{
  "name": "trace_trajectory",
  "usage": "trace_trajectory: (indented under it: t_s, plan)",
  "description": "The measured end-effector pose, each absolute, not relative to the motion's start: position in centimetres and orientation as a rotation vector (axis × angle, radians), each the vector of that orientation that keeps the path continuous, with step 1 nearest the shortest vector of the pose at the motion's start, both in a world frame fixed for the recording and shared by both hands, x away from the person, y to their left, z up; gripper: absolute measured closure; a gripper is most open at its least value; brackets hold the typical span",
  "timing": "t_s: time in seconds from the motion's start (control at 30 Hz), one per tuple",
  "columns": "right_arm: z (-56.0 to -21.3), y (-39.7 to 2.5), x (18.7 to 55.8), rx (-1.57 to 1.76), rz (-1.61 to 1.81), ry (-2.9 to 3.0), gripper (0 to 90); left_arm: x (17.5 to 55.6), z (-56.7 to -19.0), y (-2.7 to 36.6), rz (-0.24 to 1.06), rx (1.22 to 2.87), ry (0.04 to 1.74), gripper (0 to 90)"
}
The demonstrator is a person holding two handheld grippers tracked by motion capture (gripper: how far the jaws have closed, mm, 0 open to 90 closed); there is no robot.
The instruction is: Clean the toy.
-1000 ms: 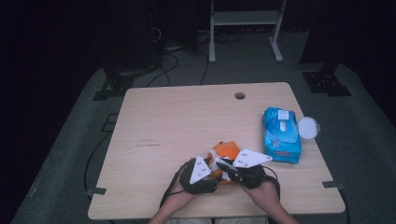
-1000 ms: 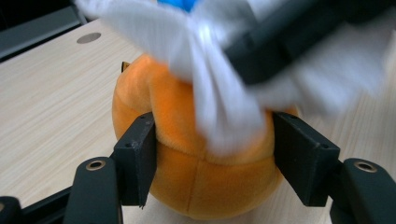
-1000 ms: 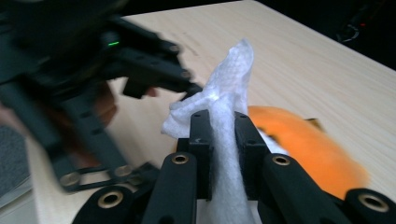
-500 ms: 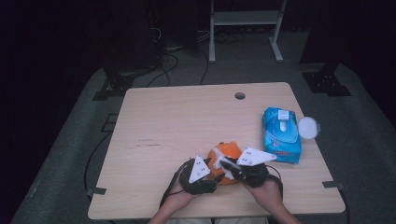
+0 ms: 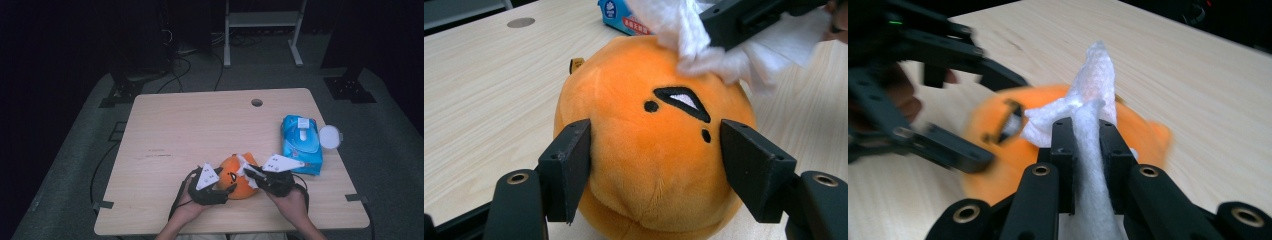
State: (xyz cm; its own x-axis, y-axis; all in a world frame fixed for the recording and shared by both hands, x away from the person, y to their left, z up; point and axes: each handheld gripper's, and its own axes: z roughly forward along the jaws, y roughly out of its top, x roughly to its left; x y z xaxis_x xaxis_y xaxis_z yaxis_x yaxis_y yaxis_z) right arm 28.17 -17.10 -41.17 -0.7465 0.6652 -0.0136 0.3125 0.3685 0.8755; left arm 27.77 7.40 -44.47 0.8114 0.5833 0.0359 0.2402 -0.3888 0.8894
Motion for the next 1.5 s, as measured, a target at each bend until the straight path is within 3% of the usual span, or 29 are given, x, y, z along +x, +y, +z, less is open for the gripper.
trace_trajectory:
  t_s: [0.13,0.27,0.4,0.57,0.63,0.8,1.5]
  plan:
    - [-41.3,-16.8,27.7,0.837,1.347,2.271,79.6,27.7,-43.8,6.6,0.454,1.916,0.574,21.4]
    - [-41.3,-15.2,27.1,0.743,1.325,2.304,79.5,27.9,-44.6,7.1,0.461,1.973,0.586,29.4]
    - [-41.4,-17.3,28.1,0.843,1.320,2.265,79.6,28.3,-44.6,8.1,0.416,1.964,0.626,32.0]
    - [-42.0,-17.3,27.9,0.860,1.349,2.275,79.5,27.9,-43.8,7.3,0.447,1.890,0.560,20.7]
    - [-41.8,-16.3,27.4,0.792,1.384,2.295,79.4,27.9,-44.1,6.9,0.507,1.953,0.559,23.5]
    - [-41.7,-17.0,27.8,0.822,1.362,2.284,79.5,28.3,-44.5,8.1,0.440,1.948,0.617,30.7]
    - [-41.7,-18.2,26.7,0.809,1.390,2.282,79.5,29.0,-44.9,9.8,0.396,1.924,0.713,32.7]
